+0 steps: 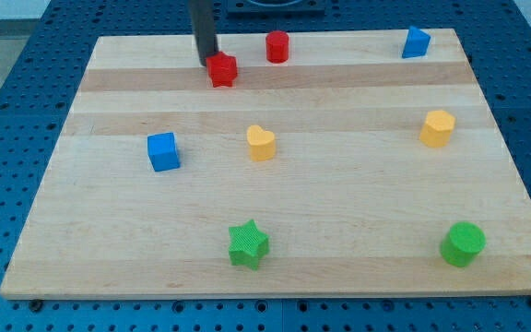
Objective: Place the red star in between yellow heart and blue cube
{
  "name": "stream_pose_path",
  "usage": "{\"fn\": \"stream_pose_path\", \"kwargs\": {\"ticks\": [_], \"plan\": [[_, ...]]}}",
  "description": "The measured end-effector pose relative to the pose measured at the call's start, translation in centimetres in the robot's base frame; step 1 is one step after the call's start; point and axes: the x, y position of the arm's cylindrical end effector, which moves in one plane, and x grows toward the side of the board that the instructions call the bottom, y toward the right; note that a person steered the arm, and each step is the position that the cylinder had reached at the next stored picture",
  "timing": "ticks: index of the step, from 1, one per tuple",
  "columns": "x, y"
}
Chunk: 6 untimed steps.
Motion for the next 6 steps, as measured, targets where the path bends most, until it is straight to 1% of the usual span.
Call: {"fn": "stream_pose_path", "kwargs": {"ticks": [1, 2, 3, 4, 5, 6], "plan": [[1.5, 3.6], [4.3, 4.8], [6.8, 2.0], [8.2, -1.5], [8.3, -1.5], [9.3, -1.0]]}}
